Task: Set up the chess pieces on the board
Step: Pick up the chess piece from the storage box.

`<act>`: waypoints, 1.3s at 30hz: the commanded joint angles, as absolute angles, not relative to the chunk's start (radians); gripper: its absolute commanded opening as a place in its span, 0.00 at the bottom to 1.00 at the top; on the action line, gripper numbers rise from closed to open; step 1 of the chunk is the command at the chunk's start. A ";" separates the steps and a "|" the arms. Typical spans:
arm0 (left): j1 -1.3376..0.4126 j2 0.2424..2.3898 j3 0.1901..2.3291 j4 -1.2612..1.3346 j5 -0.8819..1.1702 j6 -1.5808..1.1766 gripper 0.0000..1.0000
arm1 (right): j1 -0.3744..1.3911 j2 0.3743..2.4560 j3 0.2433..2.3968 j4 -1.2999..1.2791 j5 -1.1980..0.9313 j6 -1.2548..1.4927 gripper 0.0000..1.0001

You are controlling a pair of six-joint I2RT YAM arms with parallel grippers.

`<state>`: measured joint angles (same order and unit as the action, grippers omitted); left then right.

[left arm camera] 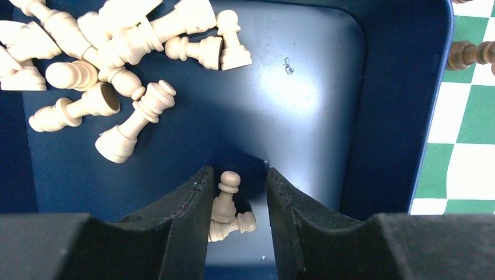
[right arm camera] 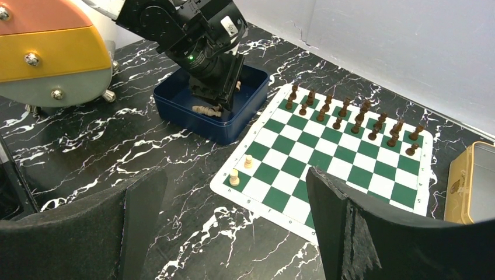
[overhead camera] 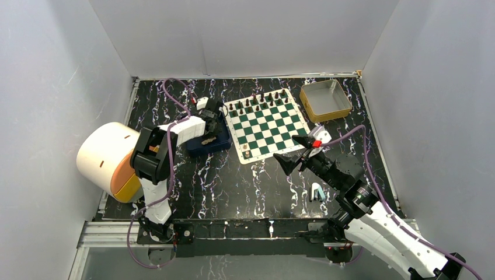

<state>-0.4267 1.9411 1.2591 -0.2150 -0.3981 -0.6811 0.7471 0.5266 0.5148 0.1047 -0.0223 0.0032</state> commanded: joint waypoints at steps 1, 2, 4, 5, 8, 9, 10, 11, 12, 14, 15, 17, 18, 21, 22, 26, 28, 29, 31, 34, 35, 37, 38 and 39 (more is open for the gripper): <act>-0.419 1.945 1.285 -0.227 -0.383 -0.675 0.35 | 0.746 0.540 0.566 0.150 -0.016 0.002 0.99; -0.419 1.946 1.283 -0.226 -0.379 -0.672 0.32 | 0.746 0.541 0.568 0.149 -0.014 0.002 0.99; -0.418 1.945 1.283 -0.219 -0.372 -0.663 0.28 | 0.746 0.543 0.571 0.147 -0.014 0.002 0.99; -0.418 1.944 1.285 -0.219 -0.368 -0.657 0.27 | 0.746 0.544 0.572 0.148 -0.013 0.002 0.99; -0.417 1.938 1.303 -0.230 -0.373 -0.631 0.25 | 0.746 0.552 0.577 0.150 -0.013 0.002 0.99; -0.417 1.931 1.311 -0.237 -0.381 -0.627 0.25 | 0.746 0.555 0.579 0.150 -0.016 0.002 0.99; -0.417 1.922 1.319 -0.243 -0.393 -0.622 0.25 | 0.746 0.557 0.581 0.150 -0.018 0.002 0.99; -0.417 1.908 1.324 -0.248 -0.406 -0.619 0.27 | 0.746 0.561 0.583 0.151 -0.020 0.002 0.99; -0.417 1.892 1.330 -0.251 -0.420 -0.615 0.30 | 0.746 0.564 0.583 0.153 -0.022 0.002 0.99; -0.417 1.860 1.335 -0.256 -0.455 -0.596 0.33 | 0.746 0.566 0.583 0.157 -0.028 0.002 0.99; -0.417 1.847 1.334 -0.257 -0.471 -0.575 0.33 | 0.746 0.567 0.582 0.158 -0.030 0.002 0.99; -0.416 1.827 1.335 -0.256 -0.478 -0.497 0.35 | 0.746 0.568 0.582 0.158 -0.032 0.002 0.99; -0.415 1.827 1.339 -0.258 -0.452 -0.426 0.36 | 0.746 0.567 0.580 0.159 -0.034 0.002 0.99; -0.404 1.836 1.360 -0.320 -0.420 -0.280 0.38 | 0.747 0.562 0.576 0.163 -0.033 0.003 0.99; -0.396 1.839 1.364 -0.339 -0.407 -0.245 0.38 | 0.746 0.562 0.575 0.165 -0.033 0.003 0.99; -0.362 1.840 1.370 -0.373 -0.332 -0.133 0.39 | 0.746 0.564 0.572 0.171 -0.035 0.004 0.99; -0.354 1.843 1.370 -0.382 -0.311 -0.079 0.39 | 0.746 0.563 0.567 0.176 -0.037 0.005 0.99; -0.349 1.847 1.371 -0.387 -0.305 -0.054 0.39 | 0.746 0.564 0.566 0.177 -0.038 0.005 0.99; -0.339 1.864 1.383 -0.401 -0.299 -0.011 0.39 | 0.746 0.562 0.567 0.176 -0.038 0.005 0.99; -0.330 1.892 1.395 -0.415 -0.283 0.041 0.38 | 0.747 0.555 0.563 0.176 -0.033 0.003 0.99; -0.329 1.900 1.400 -0.417 -0.283 0.044 0.38 | 0.746 0.552 0.561 0.176 -0.029 0.002 0.99; -0.324 1.917 1.410 -0.417 -0.271 0.055 0.38 | 0.746 0.550 0.556 0.178 -0.025 0.002 0.99; -0.323 1.927 1.417 -0.418 -0.264 0.061 0.37 | 0.746 0.550 0.556 0.178 -0.025 0.002 0.99; -0.322 1.937 1.421 -0.419 -0.262 0.065 0.37 | 0.746 0.551 0.556 0.177 -0.024 0.002 0.99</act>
